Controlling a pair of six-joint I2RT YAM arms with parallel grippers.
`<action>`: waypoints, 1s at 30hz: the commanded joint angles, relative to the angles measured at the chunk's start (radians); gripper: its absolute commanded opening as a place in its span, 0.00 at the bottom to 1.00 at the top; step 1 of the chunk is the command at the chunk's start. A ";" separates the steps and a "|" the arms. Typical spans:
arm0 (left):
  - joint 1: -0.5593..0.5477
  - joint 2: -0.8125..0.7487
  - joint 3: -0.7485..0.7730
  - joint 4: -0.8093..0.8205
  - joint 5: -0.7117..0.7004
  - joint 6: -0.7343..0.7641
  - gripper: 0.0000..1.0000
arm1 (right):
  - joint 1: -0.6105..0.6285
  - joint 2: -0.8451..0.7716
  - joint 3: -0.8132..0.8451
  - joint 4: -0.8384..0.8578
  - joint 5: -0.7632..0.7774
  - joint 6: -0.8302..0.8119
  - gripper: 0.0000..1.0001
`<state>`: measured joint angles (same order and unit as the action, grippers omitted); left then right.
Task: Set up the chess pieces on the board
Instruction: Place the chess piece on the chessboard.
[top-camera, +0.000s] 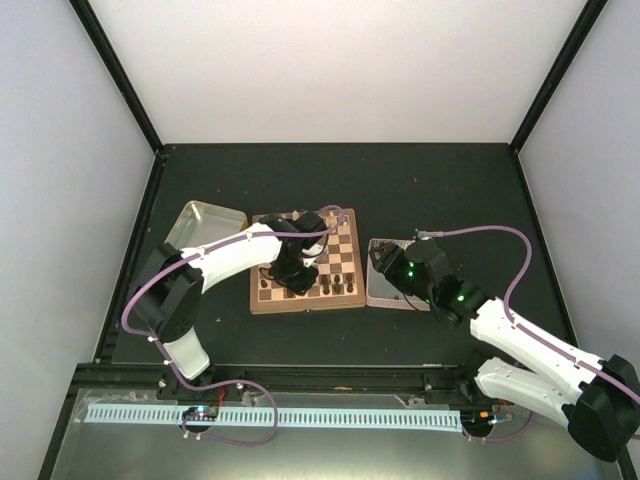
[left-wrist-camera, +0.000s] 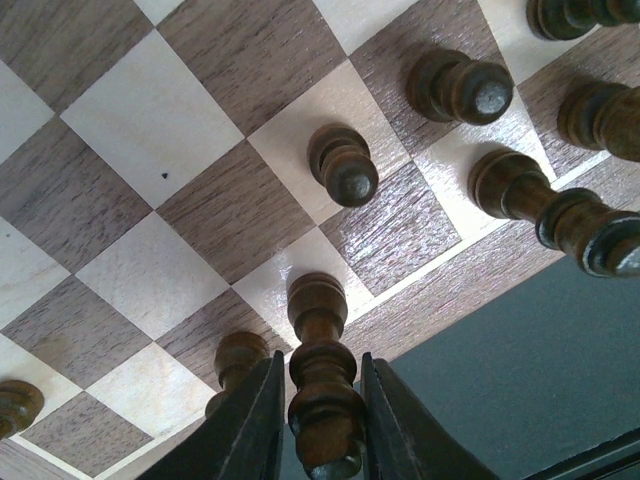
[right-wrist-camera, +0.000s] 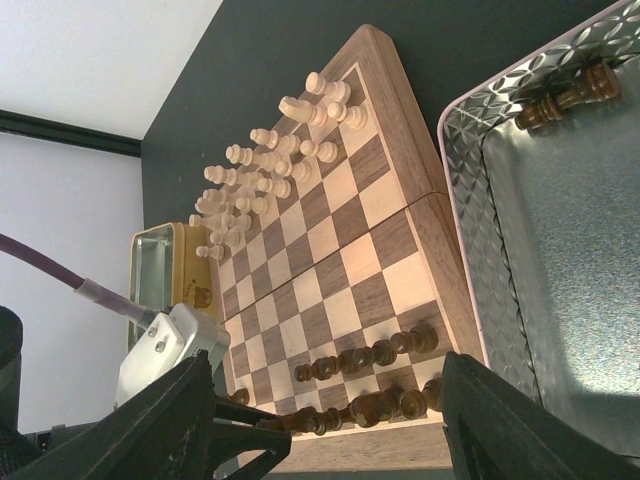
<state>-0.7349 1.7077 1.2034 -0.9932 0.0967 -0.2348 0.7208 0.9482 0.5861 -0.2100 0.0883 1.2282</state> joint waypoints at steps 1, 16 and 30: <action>-0.005 -0.005 0.001 0.012 -0.006 0.011 0.26 | -0.007 -0.001 -0.007 0.014 0.002 -0.008 0.63; -0.005 -0.095 0.078 -0.024 -0.012 0.012 0.36 | -0.008 -0.025 0.015 -0.027 0.066 -0.059 0.63; 0.013 -0.447 -0.046 0.230 -0.199 -0.044 0.39 | -0.168 0.217 0.158 -0.243 0.141 -0.506 0.53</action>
<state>-0.7277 1.3804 1.2068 -0.8894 -0.0242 -0.2626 0.5793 1.0828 0.6891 -0.3294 0.1402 0.8700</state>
